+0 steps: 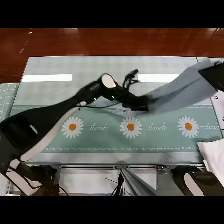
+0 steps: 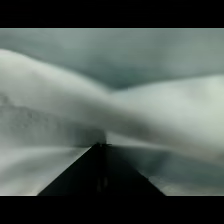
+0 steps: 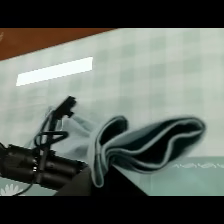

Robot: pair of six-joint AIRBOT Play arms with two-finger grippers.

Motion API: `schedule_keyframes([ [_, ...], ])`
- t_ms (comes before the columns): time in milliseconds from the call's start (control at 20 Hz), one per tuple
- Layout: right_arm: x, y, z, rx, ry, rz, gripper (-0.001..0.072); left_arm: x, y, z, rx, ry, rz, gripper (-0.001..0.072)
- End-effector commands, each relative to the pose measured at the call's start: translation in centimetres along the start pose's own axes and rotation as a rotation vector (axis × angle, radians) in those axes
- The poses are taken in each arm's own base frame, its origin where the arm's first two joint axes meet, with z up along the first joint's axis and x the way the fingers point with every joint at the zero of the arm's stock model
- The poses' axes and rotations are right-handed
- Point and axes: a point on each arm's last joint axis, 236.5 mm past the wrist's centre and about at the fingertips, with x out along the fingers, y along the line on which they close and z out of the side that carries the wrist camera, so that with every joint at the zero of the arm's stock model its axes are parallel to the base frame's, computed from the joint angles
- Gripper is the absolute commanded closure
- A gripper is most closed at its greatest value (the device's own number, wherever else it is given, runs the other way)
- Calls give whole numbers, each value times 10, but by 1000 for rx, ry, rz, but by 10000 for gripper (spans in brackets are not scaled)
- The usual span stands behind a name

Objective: Fold the shirts.

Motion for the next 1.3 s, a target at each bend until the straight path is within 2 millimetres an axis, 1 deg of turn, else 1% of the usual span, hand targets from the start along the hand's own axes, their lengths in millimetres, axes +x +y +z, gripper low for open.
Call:
schedule_keyframes([
  [0,-21,-3,-7,9,-18,-29,695,40,-8,-8,-59,-30,-28,674],
  [50,-23,-4,-7,8,-24,-37,695,37,-5,-4,-27,-37,-25,675],
  [100,-23,-9,-6,2,-28,-56,695,26,-2,4,-11,-45,-29,676],
  [150,-21,-17,-4,-5,-31,-89,695,9,2,16,-15,-60,-36,676],
  [200,-18,-26,-2,-10,-27,-123,695,-14,4,31,6,-89,-37,677],
  [250,-11,-33,-1,-16,-13,-146,695,-45,8,49,33,-133,-26,677],
  [350,11,-29,2,-18,18,-112,695,-116,14,82,101,-251,47,677],
  [400,25,-26,10,1,12,-85,695,-159,16,96,141,-319,95,677],
  [450,38,-24,17,20,0,-62,695,-204,17,107,176,-386,149,677],
  [500,54,-22,24,42,-6,-41,696,-244,20,112,203,-443,202,677],
  [550,69,-20,27,40,-2,-31,695,-287,23,115,226,-504,261,677],
  [600,87,-15,25,28,16,-17,696,-326,26,114,240,-554,316,676],
  [650,109,-3,17,7,51,7,695,-365,32,110,244,-600,377,676],
  [750,151,27,-7,-31,119,63,695,-430,44,92,219,-670,486,676],
  [850,194,58,-32,-48,162,115,695,-479,58,69,182,-702,586,675],
  [950,231,85,-55,-62,176,157,695,-509,66,44,141,-707,642,675],
  [1000,249,97,-69,-63,181,173,695,-518,68,33,120,-705,655,675],
  [1100,279,114,-97,-46,201,195,695,-528,68,19,98,-699,667,674],
  [1250,308,139,-148,34,283,233,694,-528,62,12,103,-692,668,674],
])
